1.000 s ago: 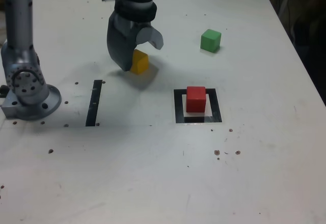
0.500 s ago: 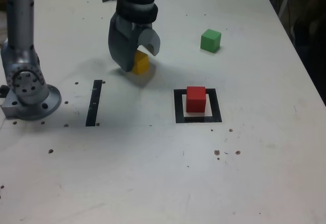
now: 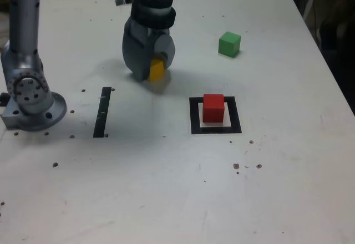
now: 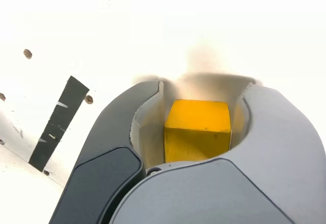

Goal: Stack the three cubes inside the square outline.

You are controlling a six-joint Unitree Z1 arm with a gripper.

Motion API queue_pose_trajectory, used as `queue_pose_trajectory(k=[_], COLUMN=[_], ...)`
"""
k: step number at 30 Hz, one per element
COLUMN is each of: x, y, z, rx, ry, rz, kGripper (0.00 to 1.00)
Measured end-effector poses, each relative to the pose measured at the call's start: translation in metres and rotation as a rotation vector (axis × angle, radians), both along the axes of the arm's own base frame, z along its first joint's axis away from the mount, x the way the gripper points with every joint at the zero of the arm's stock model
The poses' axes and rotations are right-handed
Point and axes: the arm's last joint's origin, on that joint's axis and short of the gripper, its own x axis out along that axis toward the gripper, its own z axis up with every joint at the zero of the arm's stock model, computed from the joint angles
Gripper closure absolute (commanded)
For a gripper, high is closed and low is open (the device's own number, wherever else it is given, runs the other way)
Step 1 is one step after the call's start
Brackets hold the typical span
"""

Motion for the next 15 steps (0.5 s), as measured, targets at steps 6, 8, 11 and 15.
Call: queue_pose_trajectory(k=[6,8,11,15], x=[0.0025,0.0035,0.0051,0.0086], y=[0.0007,0.0003,0.0002,0.0000], z=[0.0005,0.0008,0.0009,0.0015], rx=[0.008,0.014,0.023,0.033], ry=[-0.015,-0.016,-0.016,-0.018], rz=[-0.005,-0.011,-0.017,-0.029], kGripper=[0.73,0.73,0.75,0.80])
